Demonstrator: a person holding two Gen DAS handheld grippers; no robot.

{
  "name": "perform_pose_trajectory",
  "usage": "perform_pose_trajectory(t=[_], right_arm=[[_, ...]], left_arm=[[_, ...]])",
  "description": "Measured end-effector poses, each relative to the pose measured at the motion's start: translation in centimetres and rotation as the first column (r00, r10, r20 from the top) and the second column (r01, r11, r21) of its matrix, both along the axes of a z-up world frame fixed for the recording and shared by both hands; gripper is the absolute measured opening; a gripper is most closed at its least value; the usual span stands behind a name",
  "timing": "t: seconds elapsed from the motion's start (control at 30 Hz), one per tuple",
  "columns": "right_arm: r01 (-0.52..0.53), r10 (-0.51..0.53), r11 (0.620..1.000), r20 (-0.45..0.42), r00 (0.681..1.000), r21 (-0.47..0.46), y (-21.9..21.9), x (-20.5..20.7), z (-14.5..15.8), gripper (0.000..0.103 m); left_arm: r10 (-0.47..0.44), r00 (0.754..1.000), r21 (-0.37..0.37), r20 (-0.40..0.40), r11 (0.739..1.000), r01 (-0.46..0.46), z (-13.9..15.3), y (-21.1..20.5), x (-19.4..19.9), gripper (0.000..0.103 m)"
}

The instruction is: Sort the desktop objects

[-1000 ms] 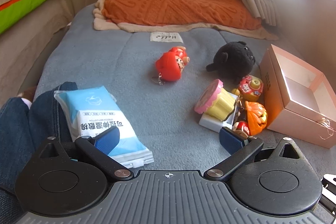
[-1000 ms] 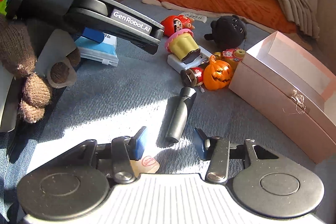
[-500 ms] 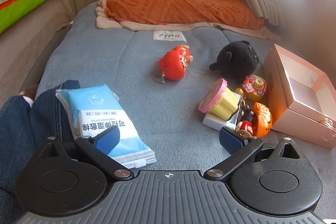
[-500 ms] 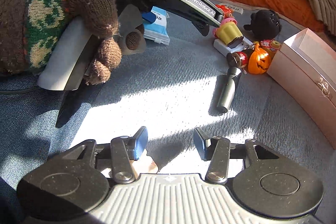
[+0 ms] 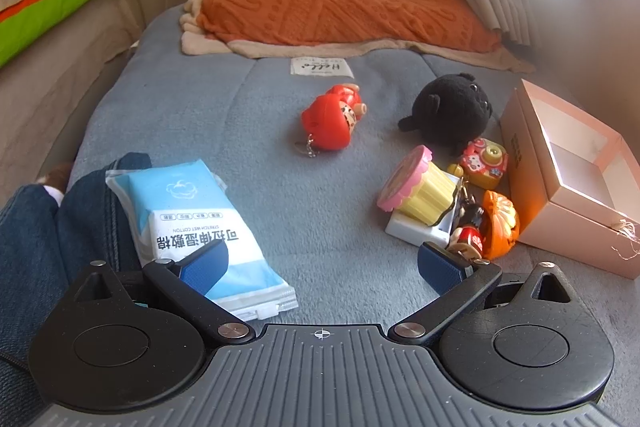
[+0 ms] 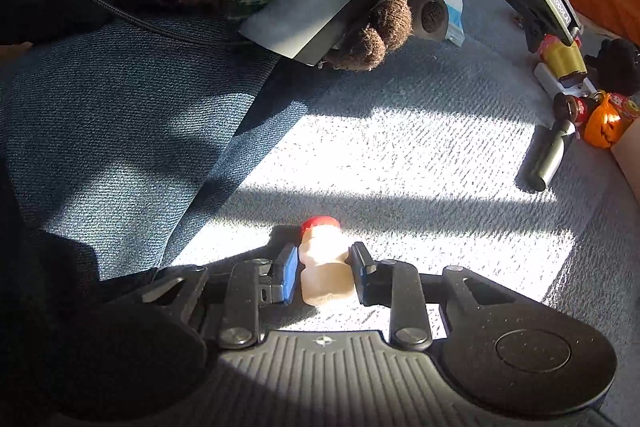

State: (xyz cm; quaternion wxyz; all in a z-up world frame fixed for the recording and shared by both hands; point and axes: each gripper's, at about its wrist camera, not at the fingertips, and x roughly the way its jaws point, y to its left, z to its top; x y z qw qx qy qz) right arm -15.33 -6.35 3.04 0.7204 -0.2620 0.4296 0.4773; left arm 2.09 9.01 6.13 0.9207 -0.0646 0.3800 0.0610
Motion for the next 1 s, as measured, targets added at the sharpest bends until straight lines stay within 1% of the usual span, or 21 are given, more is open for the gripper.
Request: perform_pose_trajectory(t=[0.07,0.17,0.27,0.33,0.37,0.4,0.43,0.47,0.5,0.53,0.57,0.6,0.63,0.67,0.7,0.73,0.77,0.8,0.87,0.93,1.0], right_arm=[[0.036,-0.036,0.999,0.022,0.999,0.004,-0.4,1.0,0.5,0.025],[0.163,-0.165,0.986,0.066,0.984,0.026,-1.9,3.9,1.4,0.025],[0.318,-0.321,0.947,0.147,0.936,0.04,-3.7,7.4,1.5,0.025],[0.401,-0.403,0.915,0.162,0.901,0.045,-4.8,9.1,1.3,0.026],[0.436,-0.439,0.898,0.157,0.885,0.052,-5.2,9.7,1.2,0.028],[0.464,-0.467,0.884,0.145,0.872,0.057,-5.9,10.1,1.4,0.036],[0.482,-0.487,0.873,0.14,0.862,0.066,-6.5,10.3,1.5,0.046],[0.493,-0.499,0.866,0.142,0.855,0.077,-7.1,10.3,1.6,0.051],[0.498,-0.505,0.863,0.147,0.851,0.084,-7.2,10.1,1.6,0.058],[0.496,-0.503,0.864,0.15,0.851,0.086,-7.2,10.1,1.3,0.06],[0.49,-0.498,0.867,0.152,0.854,0.086,-7.1,10.0,1.1,0.06],[0.482,-0.49,0.872,0.155,0.858,0.087,-6.8,9.9,1.0,0.06],[0.471,-0.479,0.878,0.16,0.863,0.09,-6.5,9.7,0.9,0.062],[0.459,-0.469,0.883,0.166,0.867,0.095,-6.3,9.5,1.0,0.063],[0.45,-0.462,0.887,0.173,0.87,0.104,-6.1,9.3,1.3,0.065],[0.444,-0.458,0.888,0.179,0.87,0.116,-5.9,9.2,1.6,0.068],[0.44,-0.457,0.889,0.186,0.87,0.128,-5.9,9.2,2.0,0.069],[0.437,-0.458,0.888,0.191,0.868,0.141,-5.9,9.1,2.4,0.071],[0.443,-0.469,0.881,0.194,0.861,0.167,-6.0,9.3,2.9,0.075],[0.458,-0.488,0.87,0.184,0.853,0.184,-6.2,9.5,3.2,0.079],[0.477,-0.504,0.861,0.178,0.845,0.175,-6.3,9.7,3.1,0.079]], left_arm=[[0.0,1.0,0.0,0.0,1.0,0.0,0.0,0.0,0.0,0.103],[-0.007,1.0,-0.001,0.002,1.0,0.007,0.0,-0.1,-0.1,0.103],[-0.033,0.999,-0.011,0.004,0.999,0.033,0.1,-0.5,-0.1,0.103],[-0.075,0.997,-0.012,0.008,0.997,0.076,0.2,-1.1,-0.2,0.103],[-0.1,0.995,-0.008,0.009,0.995,0.101,0.2,-1.5,-0.4,0.103],[-0.126,0.992,-0.003,0.006,0.992,0.126,0.4,-1.9,-0.5,0.103],[-0.158,0.987,-0.007,-0.002,0.987,0.158,0.7,-2.3,-0.6,0.103],[-0.183,0.983,-0.01,-0.004,0.983,0.183,1.0,-2.6,-0.7,0.103],[-0.186,0.983,0.015,0.011,0.983,0.185,1.6,-2.8,-0.8,0.103],[-0.158,0.987,0.083,0.036,0.984,0.155,2.3,-2.9,-0.9,0.103],[-0.112,0.992,0.176,0.057,0.979,0.1,2.8,-3.0,-0.6,0.103],[-0.057,0.996,0.268,0.069,0.963,0.037,3.1,-2.8,-0.1,0.103],[0.003,0.998,0.34,0.069,0.94,-0.027,3.2,-2.3,0.7,0.103],[0.059,0.997,0.374,0.051,0.925,-0.074,3.0,-1.5,1.6,0.103],[0.125,0.992,0.383,0.005,0.916,-0.117,2.6,-0.4,2.7,0.103],[0.2,0.978,0.366,-0.063,0.916,-0.164,2.0,0.9,3.9,0.103],[0.254,0.959,0.326,-0.125,0.923,-0.202,1.5,2.3,4.7,0.103],[0.281,0.945,0.286,-0.168,0.931,-0.226,1.1,3.3,5.1,0.103],[0.283,0.93,0.235,-0.234,0.945,-0.228,0.4,4.3,5.7,0.103],[0.261,0.924,0.2,-0.279,0.957,-0.21,-0.4,4.6,5.8,0.103],[0.248,0.923,0.171,-0.296,0.964,-0.204,-0.8,4.7,5.5,0.103]])
